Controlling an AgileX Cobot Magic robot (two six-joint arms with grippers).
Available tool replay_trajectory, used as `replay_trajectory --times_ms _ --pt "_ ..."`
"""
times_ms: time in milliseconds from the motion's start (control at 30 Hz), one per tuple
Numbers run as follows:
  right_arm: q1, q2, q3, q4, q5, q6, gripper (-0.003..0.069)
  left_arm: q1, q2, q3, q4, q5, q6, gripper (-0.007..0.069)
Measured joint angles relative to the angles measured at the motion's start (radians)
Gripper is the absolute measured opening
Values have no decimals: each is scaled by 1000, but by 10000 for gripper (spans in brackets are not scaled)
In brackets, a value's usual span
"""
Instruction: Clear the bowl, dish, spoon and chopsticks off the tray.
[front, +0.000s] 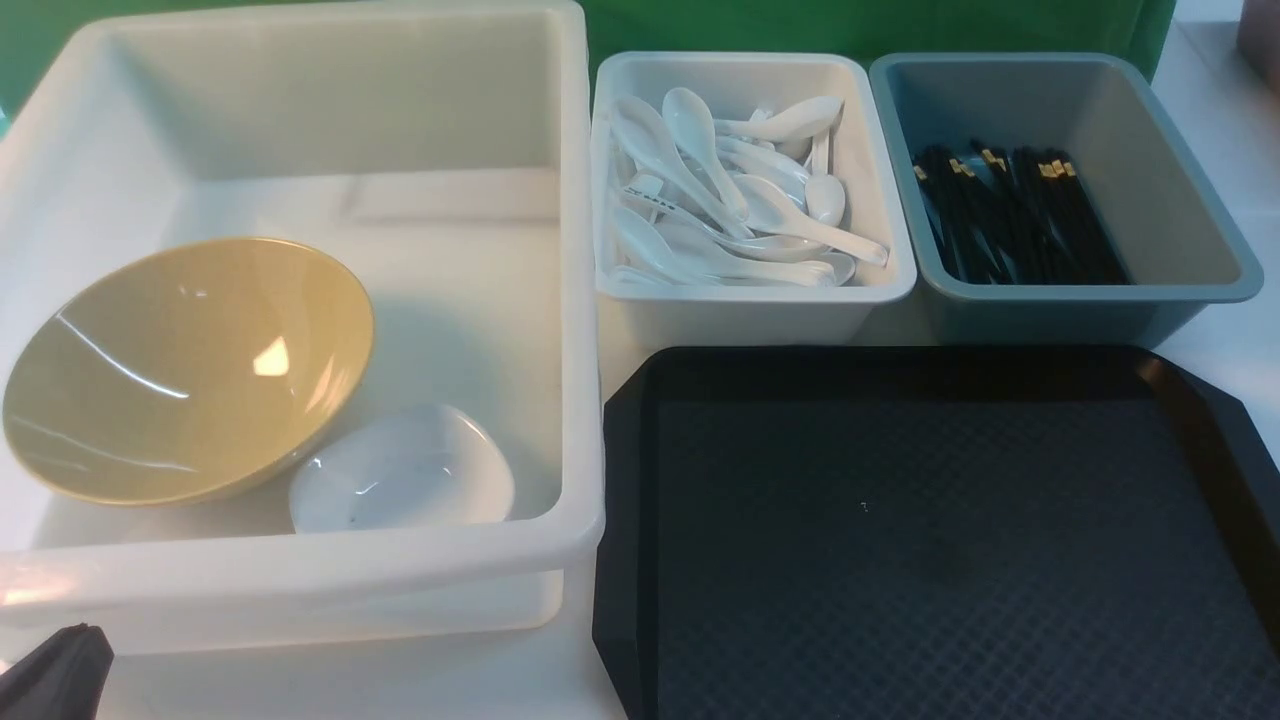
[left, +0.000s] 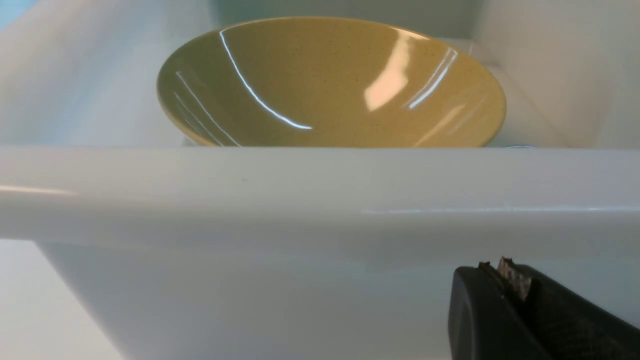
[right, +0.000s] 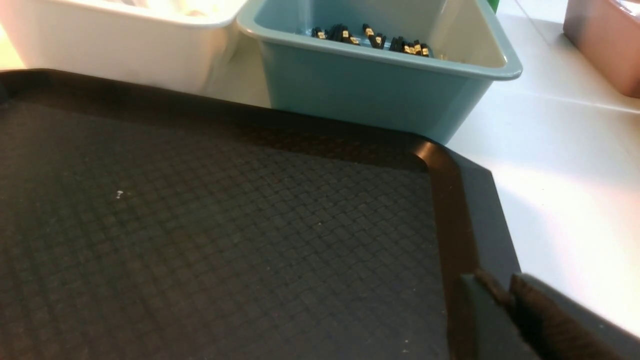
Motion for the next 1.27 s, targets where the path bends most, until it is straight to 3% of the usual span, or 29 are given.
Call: replay_trajectory --times_ms 1267 --pt "0 0 0 0 0 0 150 0 0 0 0 0 0 -8"
